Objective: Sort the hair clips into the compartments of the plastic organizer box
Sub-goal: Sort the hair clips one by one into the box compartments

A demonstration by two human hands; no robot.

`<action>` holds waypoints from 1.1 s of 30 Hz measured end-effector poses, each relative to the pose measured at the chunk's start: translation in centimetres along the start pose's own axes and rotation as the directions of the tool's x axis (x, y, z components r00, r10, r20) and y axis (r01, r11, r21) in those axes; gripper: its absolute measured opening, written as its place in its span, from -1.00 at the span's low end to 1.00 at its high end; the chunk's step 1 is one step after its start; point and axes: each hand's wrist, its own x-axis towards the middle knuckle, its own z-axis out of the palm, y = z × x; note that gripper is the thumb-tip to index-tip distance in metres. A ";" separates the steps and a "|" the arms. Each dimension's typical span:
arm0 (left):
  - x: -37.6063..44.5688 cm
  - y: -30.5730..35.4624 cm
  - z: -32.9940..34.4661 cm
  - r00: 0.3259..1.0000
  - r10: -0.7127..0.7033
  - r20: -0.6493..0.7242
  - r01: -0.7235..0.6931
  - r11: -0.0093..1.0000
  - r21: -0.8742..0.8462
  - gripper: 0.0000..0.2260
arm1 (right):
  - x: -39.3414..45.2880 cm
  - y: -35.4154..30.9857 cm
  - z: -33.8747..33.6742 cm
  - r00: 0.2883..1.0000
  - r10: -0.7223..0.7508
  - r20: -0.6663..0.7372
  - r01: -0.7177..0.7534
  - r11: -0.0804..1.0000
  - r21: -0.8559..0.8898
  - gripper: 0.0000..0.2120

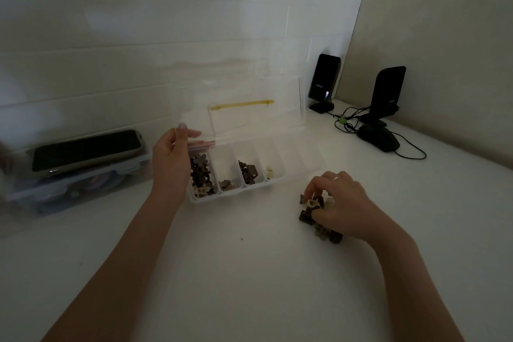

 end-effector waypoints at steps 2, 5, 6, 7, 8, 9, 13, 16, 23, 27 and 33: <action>0.0 -0.1 0.0 1.000 0.008 0.003 -0.008 1.000 0.010 -0.69 | 0.1 0.1 0.1 1.000 -0.013 -0.023 0.014 0.999 0.039 -0.77; 0.0 -0.2 -0.1 1.000 0.013 0.000 -0.013 1.000 0.014 -0.68 | 0.1 0.3 0.3 0.999 -0.039 -0.034 0.042 0.995 0.088 -0.75; 0.0 -0.2 -0.1 1.000 0.015 0.002 -0.015 1.000 0.016 -0.67 | 0.0 0.3 0.4 0.998 -0.050 -0.041 0.055 0.992 0.116 -0.77; 0.1 -0.2 -0.2 1.000 0.018 0.001 -0.018 1.000 0.019 -0.67 | 0.0 0.2 0.5 0.997 -0.063 -0.052 0.070 0.988 0.141 -0.79; 0.1 -0.2 -0.2 1.000 0.021 0.000 -0.021 1.000 0.023 -0.67 | 0.1 0.1 0.6 0.995 -0.077 -0.059 0.085 0.984 0.156 -0.80; 0.0 -0.2 -0.2 1.000 0.022 -0.001 -0.022 0.999 0.028 -0.67 | 0.2 0.0 0.6 0.994 -0.090 -0.060 0.099 0.982 0.160 -0.81; 0.1 -0.2 -0.2 1.000 0.012 0.002 -0.012 1.000 0.019 -0.67 | 0.4 0.0 0.7 0.987 -0.140 -0.078 0.150 0.977 0.152 -0.75; 0.0 0.0 -0.1 1.000 0.007 0.000 -0.007 1.000 0.012 -0.69 | 0.6 0.3 1.1 0.991 -0.108 -0.079 0.121 0.975 0.184 -0.72; -0.3 0.4 0.1 1.000 0.021 0.001 -0.021 1.000 0.017 -0.69 | 0.7 -0.1 1.5 0.986 -0.159 -0.043 0.159 0.987 -0.007 -0.74; -0.2 0.2 -0.1 1.000 0.031 0.005 -0.031 0.999 0.018 -0.69 | 0.7 -0.3 1.3 0.980 -0.168 -0.107 0.173 0.984 0.040 -0.77; -0.4 0.4 0.1 0.999 0.054 0.005 -0.054 0.999 0.004 -0.70 | 0.3 -1.2 0.9 0.961 -0.167 -0.223 0.204 0.966 0.158 -0.73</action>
